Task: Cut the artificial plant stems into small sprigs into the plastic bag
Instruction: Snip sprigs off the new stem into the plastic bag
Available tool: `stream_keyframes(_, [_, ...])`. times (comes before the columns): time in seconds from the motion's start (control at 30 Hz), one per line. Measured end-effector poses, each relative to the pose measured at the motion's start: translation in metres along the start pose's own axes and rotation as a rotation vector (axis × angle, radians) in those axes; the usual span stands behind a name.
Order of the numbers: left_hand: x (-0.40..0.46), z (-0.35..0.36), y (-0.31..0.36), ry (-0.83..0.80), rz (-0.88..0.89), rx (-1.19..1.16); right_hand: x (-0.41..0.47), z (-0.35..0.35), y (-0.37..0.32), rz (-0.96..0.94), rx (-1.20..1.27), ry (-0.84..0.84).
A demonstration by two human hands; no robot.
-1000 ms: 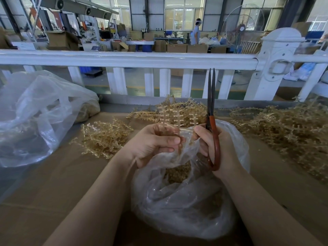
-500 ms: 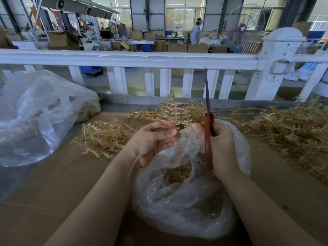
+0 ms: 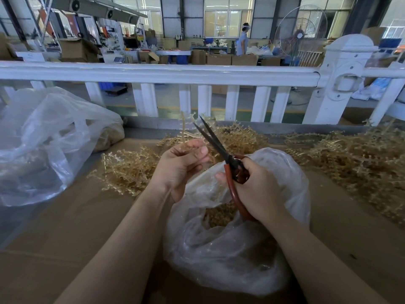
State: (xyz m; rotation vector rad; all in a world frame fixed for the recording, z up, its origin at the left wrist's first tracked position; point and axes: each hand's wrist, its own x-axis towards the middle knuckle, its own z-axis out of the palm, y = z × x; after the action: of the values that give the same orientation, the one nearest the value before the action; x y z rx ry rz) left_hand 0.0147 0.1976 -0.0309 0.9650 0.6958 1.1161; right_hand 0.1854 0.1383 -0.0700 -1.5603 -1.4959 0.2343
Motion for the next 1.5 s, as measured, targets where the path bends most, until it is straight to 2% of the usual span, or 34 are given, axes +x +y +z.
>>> stream_keyframes(0.4, [-0.001, -0.0033, 0.0007, -0.134, 0.121, -0.001, 0.0003, -0.0003, 0.007, -0.039, -0.155, -0.03])
stream_keyframes(0.67, [-0.0022, -0.0038, -0.0009, -0.173, 0.012, -0.007, -0.0002, -0.0009, 0.0077, -0.079, -0.244, -0.008])
stream_keyframes(0.87, [-0.0028, -0.0039, 0.0002, -0.168, -0.053, -0.046, 0.0002, -0.0011, 0.0066, -0.09, -0.254, -0.006])
stream_keyframes(1.2, [-0.0005, -0.0042, -0.0001, -0.123, 0.026, 0.031, -0.0001, -0.003, 0.0009, -0.079, -0.371, 0.058])
stream_keyframes(1.5, [-0.0002, -0.0038, -0.0003, -0.11, 0.035, 0.051, -0.0004, -0.0012, 0.0042, -0.084, -0.328, 0.062])
